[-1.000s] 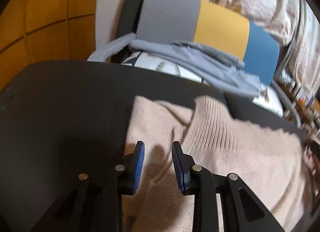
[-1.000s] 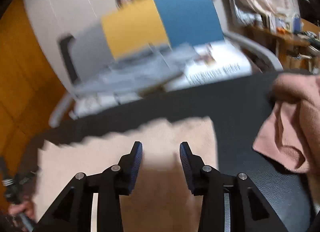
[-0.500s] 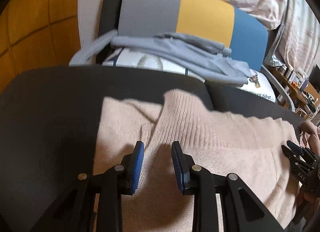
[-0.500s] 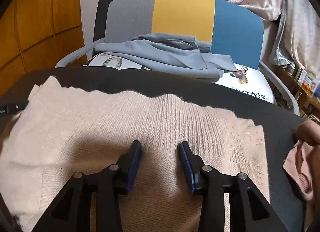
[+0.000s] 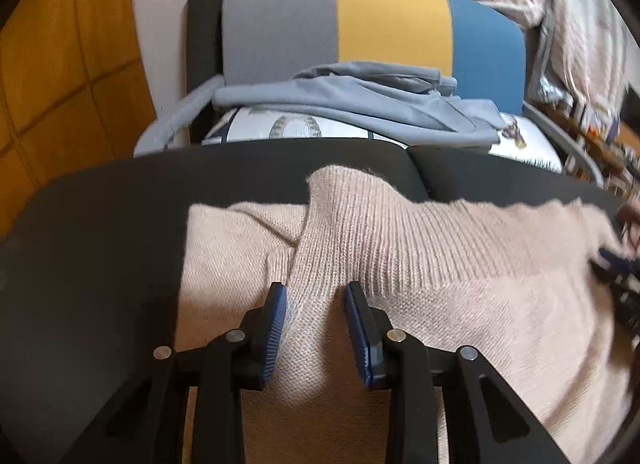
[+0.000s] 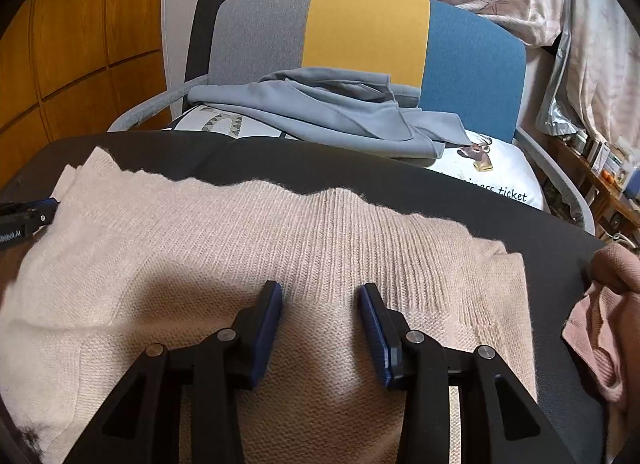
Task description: Fold clothes
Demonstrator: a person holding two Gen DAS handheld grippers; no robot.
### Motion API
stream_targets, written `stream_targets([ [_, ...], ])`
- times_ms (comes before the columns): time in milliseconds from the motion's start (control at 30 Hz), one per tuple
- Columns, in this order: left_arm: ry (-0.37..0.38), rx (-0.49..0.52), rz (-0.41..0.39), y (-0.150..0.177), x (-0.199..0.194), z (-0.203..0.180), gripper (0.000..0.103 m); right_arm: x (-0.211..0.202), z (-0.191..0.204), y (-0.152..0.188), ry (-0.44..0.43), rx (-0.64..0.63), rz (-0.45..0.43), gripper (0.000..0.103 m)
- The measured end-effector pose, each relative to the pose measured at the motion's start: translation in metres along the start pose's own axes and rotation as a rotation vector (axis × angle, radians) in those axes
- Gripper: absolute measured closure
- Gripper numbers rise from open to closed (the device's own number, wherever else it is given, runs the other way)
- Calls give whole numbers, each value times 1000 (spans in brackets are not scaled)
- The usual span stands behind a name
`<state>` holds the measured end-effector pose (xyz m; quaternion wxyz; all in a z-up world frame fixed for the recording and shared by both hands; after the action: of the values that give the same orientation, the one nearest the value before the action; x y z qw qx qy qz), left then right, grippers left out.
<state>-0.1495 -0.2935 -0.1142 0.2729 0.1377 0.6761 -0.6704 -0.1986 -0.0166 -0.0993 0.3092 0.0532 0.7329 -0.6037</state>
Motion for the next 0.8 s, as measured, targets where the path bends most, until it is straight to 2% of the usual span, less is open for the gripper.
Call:
stream_targets([
  [100, -10, 6, -1, 1, 0, 0, 74, 1, 0, 1, 1, -3, 0, 61],
  [233, -31, -9, 1, 5, -3, 3, 92, 1, 1, 1, 4, -5, -1, 61],
  [333, -50, 8, -1, 4, -6, 4, 99, 2, 0, 1, 2, -7, -2, 61],
  [433, -94, 27, -14, 2, -10, 10, 99, 3, 1, 1, -1, -1, -2, 61],
  [533, -136, -33, 8, 7, -4, 31, 99, 3, 0, 1, -3, 3, -2, 61],
  [633, -128, -90, 15, 14, 1, 43, 99, 3, 0, 1, -3, 3, -2, 61],
  [800, -137, -75, 18, 17, 3, 43, 97, 2, 3, 2, 2, 8, 4, 60],
])
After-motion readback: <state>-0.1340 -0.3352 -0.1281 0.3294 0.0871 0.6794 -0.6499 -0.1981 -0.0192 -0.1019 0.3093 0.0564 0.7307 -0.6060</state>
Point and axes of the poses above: each gripper's, at about its wrist camera, not at the fingertips, and x roughly the way its jaws point, z to its left, y to its underside, the point moved 6 cm from there along x, roughly the way its jaws point, and after that the axes turned 13 degrees about -z, right-handed, at the moved point
